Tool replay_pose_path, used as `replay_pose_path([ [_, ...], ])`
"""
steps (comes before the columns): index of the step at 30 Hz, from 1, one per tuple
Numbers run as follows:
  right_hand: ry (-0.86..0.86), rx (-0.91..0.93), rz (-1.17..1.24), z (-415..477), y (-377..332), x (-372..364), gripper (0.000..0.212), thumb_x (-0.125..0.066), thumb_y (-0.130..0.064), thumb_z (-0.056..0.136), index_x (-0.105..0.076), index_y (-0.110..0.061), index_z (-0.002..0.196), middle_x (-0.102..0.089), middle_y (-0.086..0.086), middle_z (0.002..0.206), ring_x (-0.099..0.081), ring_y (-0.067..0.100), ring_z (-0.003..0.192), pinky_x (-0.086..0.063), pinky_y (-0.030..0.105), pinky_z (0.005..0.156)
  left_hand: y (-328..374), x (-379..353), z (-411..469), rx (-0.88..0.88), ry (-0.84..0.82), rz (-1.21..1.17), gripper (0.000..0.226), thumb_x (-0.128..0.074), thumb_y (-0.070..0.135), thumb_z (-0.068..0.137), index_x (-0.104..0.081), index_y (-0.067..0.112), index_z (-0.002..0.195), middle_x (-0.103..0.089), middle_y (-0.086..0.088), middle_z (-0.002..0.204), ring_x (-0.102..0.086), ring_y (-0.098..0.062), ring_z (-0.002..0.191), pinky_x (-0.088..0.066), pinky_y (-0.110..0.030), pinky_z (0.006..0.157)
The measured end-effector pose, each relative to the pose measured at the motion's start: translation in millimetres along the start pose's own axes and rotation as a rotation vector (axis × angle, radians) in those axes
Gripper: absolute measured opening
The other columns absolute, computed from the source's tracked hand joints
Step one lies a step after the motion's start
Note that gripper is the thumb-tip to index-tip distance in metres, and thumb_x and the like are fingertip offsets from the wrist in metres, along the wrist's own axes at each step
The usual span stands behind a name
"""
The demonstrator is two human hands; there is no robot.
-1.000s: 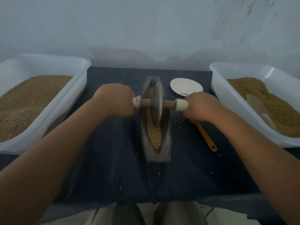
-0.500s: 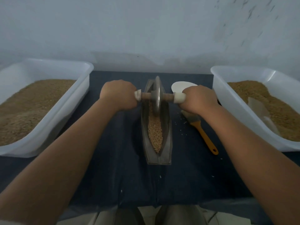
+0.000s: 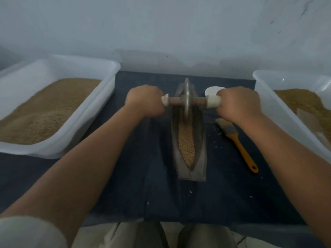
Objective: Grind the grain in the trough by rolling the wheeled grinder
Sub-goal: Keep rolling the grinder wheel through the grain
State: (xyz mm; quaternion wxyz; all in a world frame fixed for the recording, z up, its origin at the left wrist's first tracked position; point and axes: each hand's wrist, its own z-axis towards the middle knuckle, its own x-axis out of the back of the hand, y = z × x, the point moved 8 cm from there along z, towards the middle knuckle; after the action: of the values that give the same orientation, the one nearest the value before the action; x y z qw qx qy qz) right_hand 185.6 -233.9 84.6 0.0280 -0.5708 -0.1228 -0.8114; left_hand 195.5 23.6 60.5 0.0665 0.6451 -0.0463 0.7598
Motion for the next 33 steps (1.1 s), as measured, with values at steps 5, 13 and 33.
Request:
replay_pose_path([
  [5, -0.152, 0.006, 0.045, -5, 1, -2, 0.016, -0.067, -0.036, 0.076, -0.056, -0.026, 0.070, -0.058, -0.006, 0.062, -0.054, 0.016, 0.056, -0.043, 0.030, 0.051, 7, 3, -25, -0.072, -0.031, 0.000, 0.025, -0.054, 0.047, 0.082, -0.058, 0.025, 0.069, -0.061, 0.007, 0.072, -0.059, -0.021, 0.066, -0.047, -0.033, 0.061],
  [13, -0.603, 0.009, 0.307, -66, 4, -20, 0.013, -0.070, -0.049, 0.068, -0.068, -0.037, 0.073, -0.067, -0.011, 0.063, -0.064, 0.007, 0.056, -0.047, 0.031, 0.053, 15, 11, -63, -0.222, -0.035, 0.100, 0.021, -0.050, 0.047, 0.073, -0.056, 0.028, 0.066, -0.056, 0.010, 0.061, -0.053, -0.014, 0.054, -0.035, -0.025, 0.051],
  [33, -0.364, -0.072, 0.201, -57, 6, -15, 0.014, -0.069, -0.052, 0.077, -0.064, -0.039, 0.079, -0.063, -0.010, 0.067, -0.060, 0.009, 0.066, -0.047, 0.032, 0.056, 19, 15, -45, -0.175, -0.012, 0.148, 0.020, -0.053, 0.044, 0.074, -0.056, 0.027, 0.064, -0.056, 0.009, 0.063, -0.050, -0.015, 0.054, -0.032, -0.025, 0.051],
])
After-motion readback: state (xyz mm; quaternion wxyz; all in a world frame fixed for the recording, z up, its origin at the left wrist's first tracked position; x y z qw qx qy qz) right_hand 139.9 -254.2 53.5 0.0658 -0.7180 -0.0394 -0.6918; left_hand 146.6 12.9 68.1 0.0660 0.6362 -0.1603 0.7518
